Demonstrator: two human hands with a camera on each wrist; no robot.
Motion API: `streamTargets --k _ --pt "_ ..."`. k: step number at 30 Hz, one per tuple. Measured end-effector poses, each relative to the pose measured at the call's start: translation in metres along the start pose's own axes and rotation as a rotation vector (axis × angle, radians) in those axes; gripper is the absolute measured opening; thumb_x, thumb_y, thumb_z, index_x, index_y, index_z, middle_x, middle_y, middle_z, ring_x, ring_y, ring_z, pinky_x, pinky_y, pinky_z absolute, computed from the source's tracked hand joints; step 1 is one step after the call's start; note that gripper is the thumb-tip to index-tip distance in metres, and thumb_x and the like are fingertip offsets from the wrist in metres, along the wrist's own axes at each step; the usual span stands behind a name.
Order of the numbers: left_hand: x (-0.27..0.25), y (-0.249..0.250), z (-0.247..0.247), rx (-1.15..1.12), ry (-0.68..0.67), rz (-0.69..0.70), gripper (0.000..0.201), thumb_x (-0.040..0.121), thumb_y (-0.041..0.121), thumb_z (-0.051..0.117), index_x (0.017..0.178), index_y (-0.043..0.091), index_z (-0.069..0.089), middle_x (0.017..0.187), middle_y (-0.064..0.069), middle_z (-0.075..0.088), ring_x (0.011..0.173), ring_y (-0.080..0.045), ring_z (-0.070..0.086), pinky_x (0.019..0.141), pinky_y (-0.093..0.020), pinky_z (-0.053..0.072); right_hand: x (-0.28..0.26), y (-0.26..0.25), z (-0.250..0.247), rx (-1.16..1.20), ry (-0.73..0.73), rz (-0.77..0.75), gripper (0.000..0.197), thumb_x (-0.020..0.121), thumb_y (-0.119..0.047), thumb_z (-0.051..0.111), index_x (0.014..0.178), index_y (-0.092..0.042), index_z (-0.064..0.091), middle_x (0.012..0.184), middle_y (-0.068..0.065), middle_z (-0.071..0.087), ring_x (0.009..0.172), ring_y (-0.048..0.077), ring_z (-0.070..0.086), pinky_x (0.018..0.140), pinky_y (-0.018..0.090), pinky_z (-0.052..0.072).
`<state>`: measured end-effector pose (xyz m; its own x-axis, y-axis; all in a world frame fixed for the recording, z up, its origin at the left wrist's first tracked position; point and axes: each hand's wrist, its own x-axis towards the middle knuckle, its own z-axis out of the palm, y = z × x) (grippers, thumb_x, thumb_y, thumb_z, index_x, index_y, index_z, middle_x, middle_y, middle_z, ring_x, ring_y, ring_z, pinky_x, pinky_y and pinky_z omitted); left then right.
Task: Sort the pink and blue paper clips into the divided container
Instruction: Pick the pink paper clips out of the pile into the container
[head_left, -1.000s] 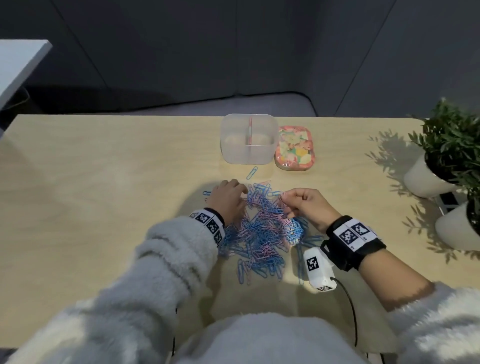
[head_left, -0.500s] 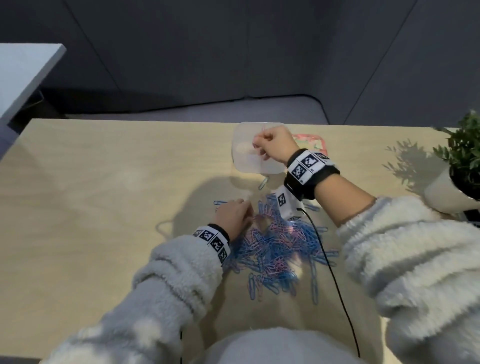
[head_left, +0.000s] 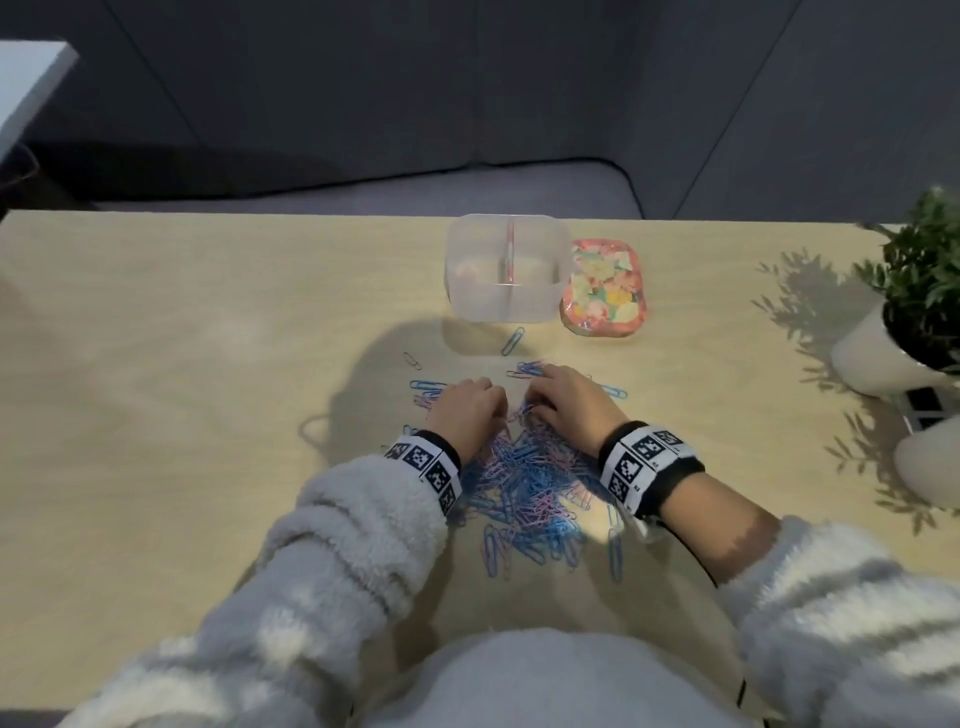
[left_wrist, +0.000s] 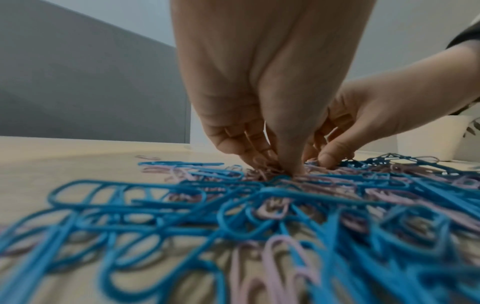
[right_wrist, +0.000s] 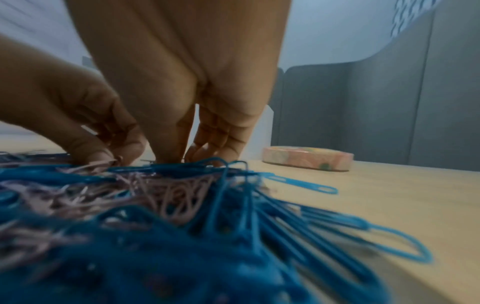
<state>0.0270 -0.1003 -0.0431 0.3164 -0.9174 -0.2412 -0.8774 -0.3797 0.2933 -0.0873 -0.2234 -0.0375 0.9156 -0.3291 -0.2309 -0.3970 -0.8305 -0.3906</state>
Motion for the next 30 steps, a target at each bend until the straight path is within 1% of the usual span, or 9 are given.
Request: streamTargets --k 6,10,12,16,19,23,26,28,30 --pt "-0.006 -0.003 -0.004 -0.152 0.044 -0.023 0.01 0.086 0.013 0.054 0.092 0.01 0.062 0.098 -0.008 0.064 0.094 -0.026 0.056 0.082 -0.034 0.044 -0.016 0.017 -0.009 0.396 0.181 0.173 0.013 0.087 -0.015 0.06 0.092 -0.008 0.069 0.093 0.005 0.067 0.082 0.017 0.059 0.077 0.029 0.047" --pt "-0.01 -0.015 -0.013 -0.369 0.092 -0.099 0.013 0.089 0.018 0.056 0.096 0.014 0.065 0.099 -0.004 0.07 0.091 -0.02 0.062 0.086 -0.034 0.049 -0.021 0.026 -0.023 0.891 0.147 0.411 0.01 0.086 -0.004 0.062 0.077 -0.008 0.064 0.068 0.011 0.057 0.051 0.011 0.049 0.048 0.017 0.042" --pt "-0.007 -0.019 -0.02 -0.501 0.09 -0.124 0.015 0.09 0.013 0.054 0.099 0.01 0.066 0.096 -0.006 0.07 0.084 -0.017 0.061 0.082 -0.029 0.049 -0.019 0.028 -0.032 1.005 0.11 0.471 0.017 0.087 -0.001 0.059 0.072 -0.01 0.058 0.064 0.01 0.051 0.051 0.016 0.044 0.041 0.016 0.039" --pt "0.007 -0.019 -0.046 -0.724 0.129 -0.138 0.013 0.09 0.009 0.055 0.096 0.009 0.067 0.08 -0.003 0.064 0.072 -0.014 0.06 0.069 -0.02 0.048 -0.002 0.034 -0.044 1.182 0.112 0.536 0.014 0.09 0.0 0.053 0.079 -0.006 0.059 0.076 0.009 0.062 0.058 0.015 0.058 0.055 0.021 0.052" --pt "0.023 -0.02 -0.073 -0.729 0.268 -0.139 0.015 0.088 0.011 0.058 0.097 0.007 0.07 0.082 -0.006 0.068 0.072 -0.016 0.063 0.073 -0.021 0.05 0.016 0.034 -0.044 1.367 0.151 0.551 0.015 0.091 0.006 0.044 0.094 0.001 0.058 0.074 0.014 0.059 0.051 0.015 0.064 0.053 0.026 0.057" --pt "0.045 -0.021 -0.094 -0.525 0.548 -0.118 0.019 0.088 0.012 0.057 0.097 0.004 0.071 0.098 -0.013 0.073 0.086 -0.025 0.066 0.082 -0.031 0.051 0.034 0.028 -0.038 1.099 0.164 0.528 0.021 0.092 -0.002 0.039 0.09 -0.002 0.06 0.076 0.013 0.054 0.051 0.017 0.052 0.047 0.028 0.05" --pt "0.061 -0.019 -0.1 -0.504 0.558 -0.177 0.024 0.09 0.013 0.051 0.105 0.005 0.069 0.109 -0.012 0.07 0.104 -0.027 0.061 0.09 -0.03 0.044 0.04 0.026 -0.033 0.641 0.099 0.343 0.012 0.088 -0.009 0.054 0.093 -0.003 0.064 0.091 0.008 0.061 0.071 0.015 0.055 0.068 0.028 0.046" --pt "0.07 -0.021 -0.103 -0.501 0.512 -0.206 0.026 0.091 0.017 0.047 0.102 0.011 0.07 0.102 -0.013 0.07 0.098 -0.028 0.059 0.084 -0.029 0.042 0.043 0.025 -0.028 0.418 0.036 0.247 0.013 0.086 -0.009 0.058 0.095 -0.007 0.067 0.095 0.006 0.063 0.08 0.016 0.057 0.076 0.026 0.046" --pt "0.08 -0.024 -0.104 -0.409 0.445 -0.21 0.018 0.088 0.022 0.041 0.081 0.025 0.057 0.078 -0.01 0.056 0.077 -0.027 0.047 0.071 -0.029 0.036 0.045 0.024 -0.023 0.284 -0.002 0.195 0.012 0.082 -0.006 0.058 0.083 -0.015 0.066 0.092 0.008 0.065 0.084 0.022 0.06 0.076 0.026 0.046"
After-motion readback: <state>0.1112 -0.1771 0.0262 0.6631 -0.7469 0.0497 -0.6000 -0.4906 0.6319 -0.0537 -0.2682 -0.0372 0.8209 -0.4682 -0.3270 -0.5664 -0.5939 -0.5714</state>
